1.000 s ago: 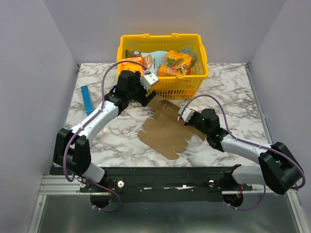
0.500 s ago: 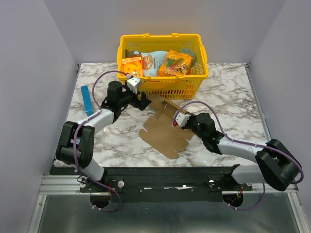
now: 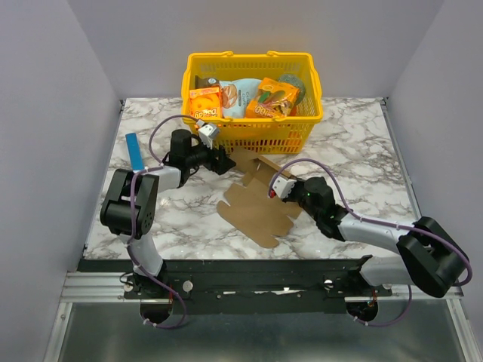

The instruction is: Fold the paper box

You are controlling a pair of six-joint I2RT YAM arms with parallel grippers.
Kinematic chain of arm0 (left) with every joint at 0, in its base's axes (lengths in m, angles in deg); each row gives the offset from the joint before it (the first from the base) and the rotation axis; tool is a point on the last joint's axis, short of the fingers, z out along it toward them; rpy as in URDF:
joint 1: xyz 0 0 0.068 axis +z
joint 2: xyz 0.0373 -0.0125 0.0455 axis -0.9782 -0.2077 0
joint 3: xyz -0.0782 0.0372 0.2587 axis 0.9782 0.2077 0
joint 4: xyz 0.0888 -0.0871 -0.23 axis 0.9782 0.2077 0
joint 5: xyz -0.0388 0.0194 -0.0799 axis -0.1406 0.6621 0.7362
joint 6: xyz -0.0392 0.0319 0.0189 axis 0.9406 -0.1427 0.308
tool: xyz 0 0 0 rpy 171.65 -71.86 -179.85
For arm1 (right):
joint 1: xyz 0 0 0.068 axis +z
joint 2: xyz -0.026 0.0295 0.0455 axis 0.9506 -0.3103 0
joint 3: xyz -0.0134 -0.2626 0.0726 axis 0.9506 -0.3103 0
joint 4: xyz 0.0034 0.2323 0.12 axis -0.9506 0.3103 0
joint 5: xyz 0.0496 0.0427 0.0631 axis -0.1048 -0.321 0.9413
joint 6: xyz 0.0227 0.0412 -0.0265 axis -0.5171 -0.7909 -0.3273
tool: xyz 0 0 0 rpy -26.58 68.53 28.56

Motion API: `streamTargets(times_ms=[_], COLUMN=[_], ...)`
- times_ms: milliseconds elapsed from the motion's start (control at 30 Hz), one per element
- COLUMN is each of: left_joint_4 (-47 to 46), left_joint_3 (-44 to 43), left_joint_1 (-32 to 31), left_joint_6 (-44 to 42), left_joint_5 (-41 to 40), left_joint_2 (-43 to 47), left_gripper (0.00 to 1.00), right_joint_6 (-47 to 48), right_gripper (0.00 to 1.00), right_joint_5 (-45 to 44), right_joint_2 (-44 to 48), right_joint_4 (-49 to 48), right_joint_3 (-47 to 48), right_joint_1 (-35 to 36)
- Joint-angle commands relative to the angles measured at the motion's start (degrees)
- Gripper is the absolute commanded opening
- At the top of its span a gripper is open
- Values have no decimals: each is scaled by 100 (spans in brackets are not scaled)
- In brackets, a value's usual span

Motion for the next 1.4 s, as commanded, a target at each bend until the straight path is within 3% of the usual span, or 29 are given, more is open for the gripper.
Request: streamTargets(times_ms=[0, 100, 300, 700, 800, 933, 1133, 1367], left_joint_4=[-287, -560, -95, -173, -270, -524, -1096, -1931], left_joint_3=[-93, 5, -435, -505, -356, -67, 469, 1226], left_joint_1=[27, 27, -174, -455, -561, -632, -719, -956], left_joint_6=[234, 427, 349, 393, 393, 524, 647, 648], left_joint_5=[-406, -380, -239, 113, 122, 51, -115, -721], left_joint_2=[-38, -107, -494, -706, -644, -530, -284, 217], left_gripper=[89, 90, 89, 79, 68, 43, 18, 9], right_joint_6=[58, 50, 76, 50, 32, 23, 14, 93], right_gripper=[1, 1, 1, 1, 1, 1, 1, 1], right_joint_5=[-55, -20, -11, 42, 15, -11, -64, -231], right_joint_2=[109, 91, 161, 311, 320, 364, 355, 329], right_joint_4=[-72, -72, -230, -239, -230, -230, -230, -292], right_joint_3=[-60, -52, -139, -166, -175, -192, -192, -218], right_joint_1=[59, 59, 86, 156, 182, 209, 235, 332])
